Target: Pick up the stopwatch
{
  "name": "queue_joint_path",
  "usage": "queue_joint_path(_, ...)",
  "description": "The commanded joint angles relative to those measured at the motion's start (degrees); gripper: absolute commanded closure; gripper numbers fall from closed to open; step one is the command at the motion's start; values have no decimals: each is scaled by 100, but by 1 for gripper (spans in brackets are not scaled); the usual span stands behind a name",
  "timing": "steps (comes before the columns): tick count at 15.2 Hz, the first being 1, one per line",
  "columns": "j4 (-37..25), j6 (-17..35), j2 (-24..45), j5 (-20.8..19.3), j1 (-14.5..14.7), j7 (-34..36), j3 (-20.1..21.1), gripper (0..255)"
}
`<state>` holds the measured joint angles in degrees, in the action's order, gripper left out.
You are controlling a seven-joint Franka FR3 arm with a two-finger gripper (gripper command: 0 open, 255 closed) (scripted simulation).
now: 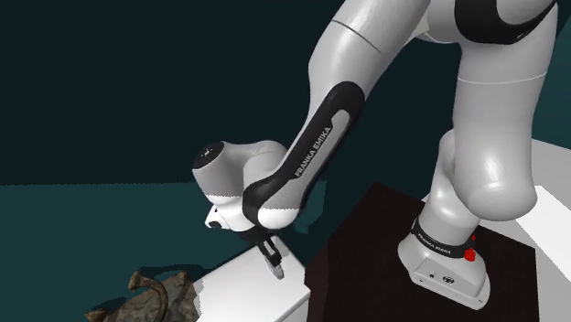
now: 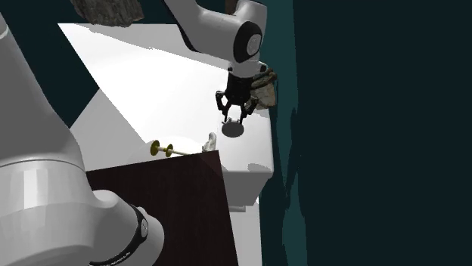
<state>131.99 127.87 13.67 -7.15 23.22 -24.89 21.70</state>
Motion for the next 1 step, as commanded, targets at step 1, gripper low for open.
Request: queue_joint_path(1,7,-42,-50,27,-6,-17,10,255)
